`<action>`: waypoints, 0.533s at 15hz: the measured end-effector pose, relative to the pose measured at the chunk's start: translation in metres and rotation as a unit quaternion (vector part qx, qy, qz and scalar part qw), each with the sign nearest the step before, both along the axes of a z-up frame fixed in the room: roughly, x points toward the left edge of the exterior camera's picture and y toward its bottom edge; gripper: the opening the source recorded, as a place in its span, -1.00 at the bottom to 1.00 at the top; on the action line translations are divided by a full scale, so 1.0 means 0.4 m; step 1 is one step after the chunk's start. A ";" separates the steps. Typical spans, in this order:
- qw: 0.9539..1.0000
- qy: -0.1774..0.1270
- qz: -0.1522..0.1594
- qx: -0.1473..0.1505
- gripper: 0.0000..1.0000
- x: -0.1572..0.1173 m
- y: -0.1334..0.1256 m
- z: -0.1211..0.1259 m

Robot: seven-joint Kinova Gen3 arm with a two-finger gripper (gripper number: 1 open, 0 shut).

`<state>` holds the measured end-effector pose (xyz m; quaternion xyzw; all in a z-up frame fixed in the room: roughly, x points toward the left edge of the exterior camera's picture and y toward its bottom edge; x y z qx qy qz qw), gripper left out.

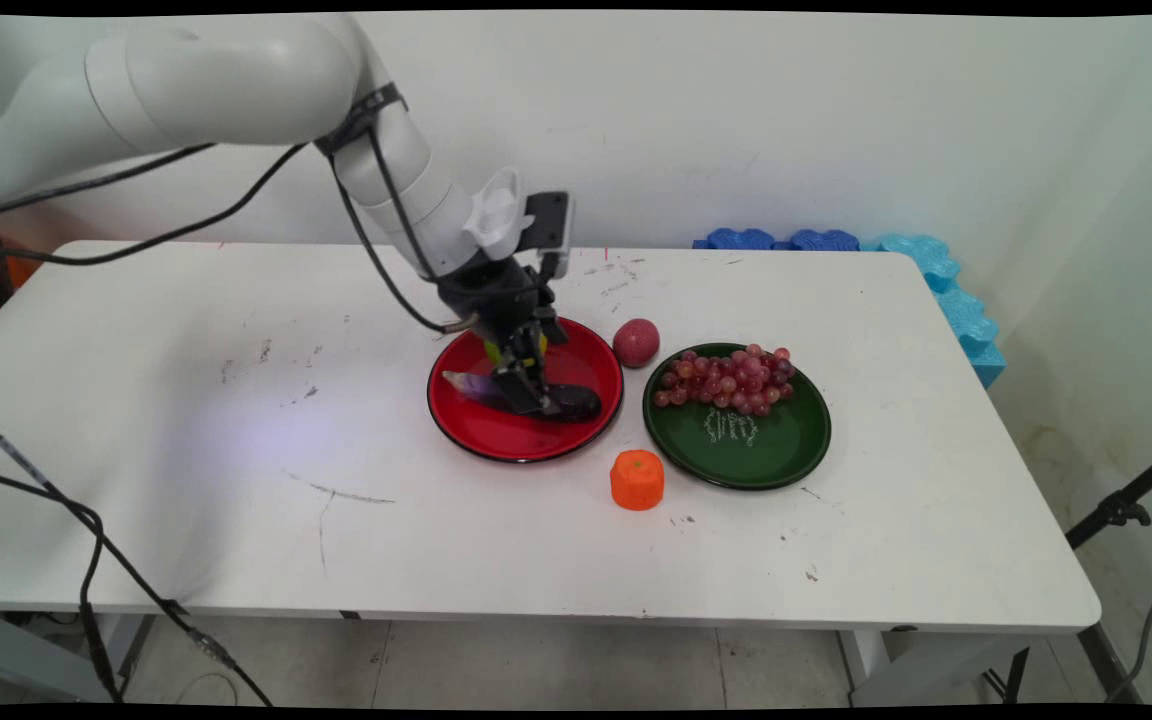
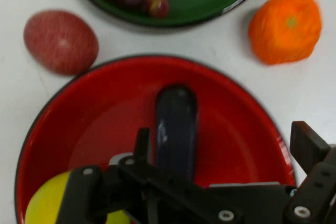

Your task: Pick up the eggplant from the red plate

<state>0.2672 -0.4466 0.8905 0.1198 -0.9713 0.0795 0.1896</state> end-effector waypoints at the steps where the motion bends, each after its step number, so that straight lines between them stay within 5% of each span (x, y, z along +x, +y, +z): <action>1: 1.000 -0.003 -0.003 0.000 1.00 0.014 -0.004 -0.017; 8: 1.000 -0.009 -0.022 -0.008 1.00 0.070 -0.034 -0.151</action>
